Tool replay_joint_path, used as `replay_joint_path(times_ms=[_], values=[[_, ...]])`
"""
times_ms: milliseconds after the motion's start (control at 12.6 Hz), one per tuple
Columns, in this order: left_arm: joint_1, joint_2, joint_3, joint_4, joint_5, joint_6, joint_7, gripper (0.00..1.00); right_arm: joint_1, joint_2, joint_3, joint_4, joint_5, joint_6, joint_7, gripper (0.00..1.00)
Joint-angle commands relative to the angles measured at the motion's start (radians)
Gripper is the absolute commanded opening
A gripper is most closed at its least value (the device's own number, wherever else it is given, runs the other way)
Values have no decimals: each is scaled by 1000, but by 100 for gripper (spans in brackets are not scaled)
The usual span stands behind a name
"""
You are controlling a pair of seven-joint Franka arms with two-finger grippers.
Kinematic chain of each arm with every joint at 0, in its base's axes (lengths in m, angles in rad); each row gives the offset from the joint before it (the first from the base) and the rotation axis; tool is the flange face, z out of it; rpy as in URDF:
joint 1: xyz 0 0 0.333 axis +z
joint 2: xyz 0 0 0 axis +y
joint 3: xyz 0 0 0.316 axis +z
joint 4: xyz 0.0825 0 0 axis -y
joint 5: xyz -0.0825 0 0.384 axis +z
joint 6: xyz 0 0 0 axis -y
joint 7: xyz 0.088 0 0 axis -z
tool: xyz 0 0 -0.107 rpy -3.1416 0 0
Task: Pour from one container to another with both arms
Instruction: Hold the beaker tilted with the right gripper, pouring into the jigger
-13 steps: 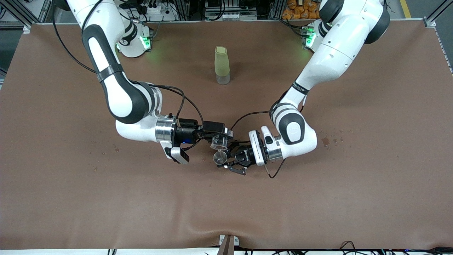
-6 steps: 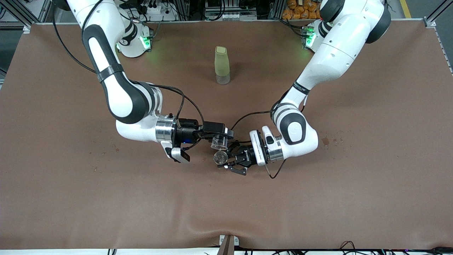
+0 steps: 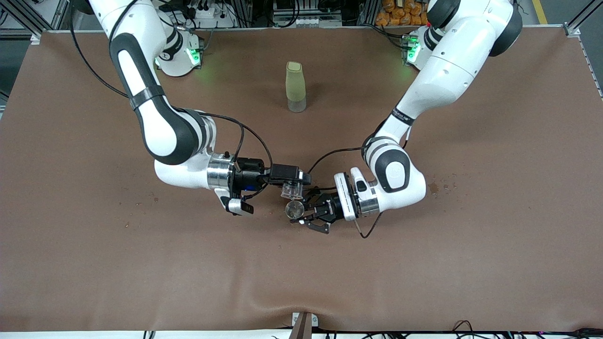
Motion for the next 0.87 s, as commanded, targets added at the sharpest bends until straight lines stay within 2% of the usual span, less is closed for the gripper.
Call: replay_joint_path(times_ms=[0,795], values=[[8,-29,-12,-23,-29,-18,3,0,-2,-1,1,7,23,-7,70,0],[18,-57,-13,-55,-20,-53,-19,0,-4,-1,1,6,84,-8,158,0]])
